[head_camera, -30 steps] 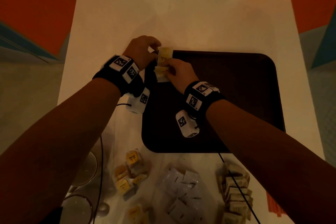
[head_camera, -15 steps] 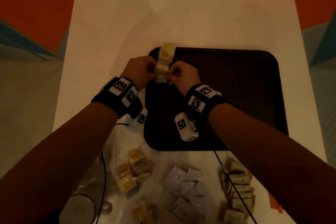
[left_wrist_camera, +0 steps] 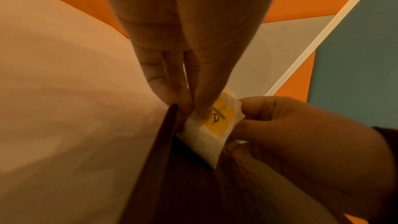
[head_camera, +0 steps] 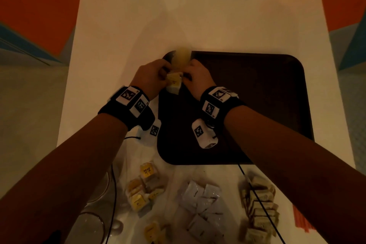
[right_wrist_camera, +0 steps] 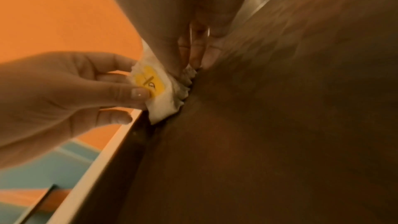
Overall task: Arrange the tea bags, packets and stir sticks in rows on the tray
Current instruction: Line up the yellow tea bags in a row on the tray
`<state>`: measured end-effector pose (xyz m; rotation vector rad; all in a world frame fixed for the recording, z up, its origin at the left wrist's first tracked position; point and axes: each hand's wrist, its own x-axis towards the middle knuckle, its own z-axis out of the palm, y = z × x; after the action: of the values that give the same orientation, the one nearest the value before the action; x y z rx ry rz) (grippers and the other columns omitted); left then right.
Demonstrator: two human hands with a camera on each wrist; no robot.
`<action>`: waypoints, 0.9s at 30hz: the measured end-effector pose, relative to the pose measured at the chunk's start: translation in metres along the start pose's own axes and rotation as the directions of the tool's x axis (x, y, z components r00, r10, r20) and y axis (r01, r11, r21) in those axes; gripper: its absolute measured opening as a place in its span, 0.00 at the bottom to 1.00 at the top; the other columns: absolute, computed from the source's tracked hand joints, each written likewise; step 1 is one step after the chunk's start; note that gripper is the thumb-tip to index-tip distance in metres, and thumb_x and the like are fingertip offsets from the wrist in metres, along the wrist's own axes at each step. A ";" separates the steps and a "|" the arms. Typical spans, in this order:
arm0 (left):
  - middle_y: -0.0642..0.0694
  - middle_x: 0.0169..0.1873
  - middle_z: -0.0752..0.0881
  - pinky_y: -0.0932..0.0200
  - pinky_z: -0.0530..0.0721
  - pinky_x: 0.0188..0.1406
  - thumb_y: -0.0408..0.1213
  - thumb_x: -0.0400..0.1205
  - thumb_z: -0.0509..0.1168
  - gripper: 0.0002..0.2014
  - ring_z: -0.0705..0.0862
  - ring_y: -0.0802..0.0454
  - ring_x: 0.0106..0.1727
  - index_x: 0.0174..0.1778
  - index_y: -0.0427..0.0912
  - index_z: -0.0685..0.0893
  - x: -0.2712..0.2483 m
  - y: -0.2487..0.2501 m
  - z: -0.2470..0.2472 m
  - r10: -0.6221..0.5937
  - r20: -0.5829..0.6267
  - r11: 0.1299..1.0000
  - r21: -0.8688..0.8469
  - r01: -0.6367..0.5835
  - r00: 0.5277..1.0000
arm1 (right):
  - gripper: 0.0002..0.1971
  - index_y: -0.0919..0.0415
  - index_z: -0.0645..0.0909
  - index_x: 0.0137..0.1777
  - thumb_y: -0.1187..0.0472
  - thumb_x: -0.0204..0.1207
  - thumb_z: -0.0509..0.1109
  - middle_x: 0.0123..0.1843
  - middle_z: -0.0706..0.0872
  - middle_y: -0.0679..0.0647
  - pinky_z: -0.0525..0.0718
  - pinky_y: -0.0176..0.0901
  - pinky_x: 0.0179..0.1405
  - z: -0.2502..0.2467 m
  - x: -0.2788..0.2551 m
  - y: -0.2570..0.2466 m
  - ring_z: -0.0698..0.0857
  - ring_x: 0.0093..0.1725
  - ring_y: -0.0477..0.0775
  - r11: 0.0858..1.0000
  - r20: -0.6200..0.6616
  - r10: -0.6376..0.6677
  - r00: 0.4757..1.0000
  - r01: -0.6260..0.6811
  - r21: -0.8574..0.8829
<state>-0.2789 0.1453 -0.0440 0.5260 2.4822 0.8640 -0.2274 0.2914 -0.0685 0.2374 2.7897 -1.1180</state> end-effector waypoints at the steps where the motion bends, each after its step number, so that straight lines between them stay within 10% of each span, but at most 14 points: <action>1: 0.50 0.41 0.80 0.68 0.73 0.39 0.31 0.73 0.71 0.17 0.78 0.54 0.43 0.56 0.44 0.80 0.000 -0.001 -0.001 -0.012 -0.005 1.000 -0.016 0.012 1.000 | 0.12 0.69 0.82 0.57 0.67 0.77 0.64 0.57 0.79 0.68 0.68 0.34 0.52 0.000 0.001 0.000 0.79 0.59 0.64 1.000 -0.011 0.009 1.000 -0.009 0.001; 7: 0.49 0.43 0.80 0.62 0.76 0.39 0.31 0.72 0.73 0.23 0.80 0.51 0.41 0.61 0.46 0.77 -0.001 -0.001 -0.001 -0.048 0.028 0.996 -0.074 0.050 0.998 | 0.15 0.66 0.75 0.65 0.63 0.80 0.61 0.63 0.82 0.65 0.73 0.39 0.57 -0.003 0.002 -0.004 0.80 0.62 0.63 0.992 0.025 0.074 0.997 -0.076 0.104; 13: 0.48 0.50 0.78 0.59 0.79 0.43 0.28 0.69 0.74 0.32 0.82 0.50 0.39 0.68 0.46 0.72 -0.001 -0.002 0.001 -0.036 -0.006 0.994 -0.104 0.036 0.999 | 0.08 0.63 0.76 0.47 0.66 0.71 0.72 0.45 0.81 0.56 0.85 0.48 0.50 -0.002 -0.002 0.001 0.81 0.45 0.51 0.921 -0.167 0.279 0.946 -0.213 0.327; 18: 0.47 0.47 0.79 0.57 0.83 0.45 0.27 0.70 0.73 0.29 0.82 0.50 0.40 0.67 0.44 0.73 -0.001 -0.006 0.001 -0.037 0.005 0.985 -0.170 0.037 0.999 | 0.08 0.66 0.82 0.50 0.71 0.72 0.68 0.69 0.77 0.59 0.71 0.28 0.61 -0.003 -0.001 0.012 0.78 0.66 0.54 0.945 -0.196 0.237 0.952 -0.180 0.272; 23: 0.47 0.45 0.83 0.61 0.80 0.42 0.31 0.72 0.73 0.22 0.83 0.50 0.41 0.61 0.46 0.77 0.005 -0.008 0.000 -0.076 -0.050 0.978 -0.198 0.065 0.996 | 0.23 0.64 0.75 0.69 0.76 0.74 0.59 0.74 0.75 0.60 0.71 0.49 0.75 0.003 0.009 0.004 0.73 0.73 0.58 0.949 -0.055 0.168 0.984 -0.146 0.279; 27: 0.47 0.43 0.85 0.59 0.80 0.43 0.33 0.72 0.73 0.20 0.83 0.51 0.41 0.58 0.46 0.78 0.007 -0.010 0.001 -0.078 -0.069 0.981 -0.185 0.064 0.995 | 0.22 0.65 0.75 0.69 0.76 0.75 0.58 0.73 0.75 0.61 0.69 0.39 0.73 0.005 0.009 0.001 0.74 0.72 0.57 0.963 -0.055 0.144 0.988 -0.127 0.239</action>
<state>-0.2864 0.1421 -0.0530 0.3448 2.4405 1.0880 -0.2359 0.2898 -0.0744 0.4937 2.6491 -1.4304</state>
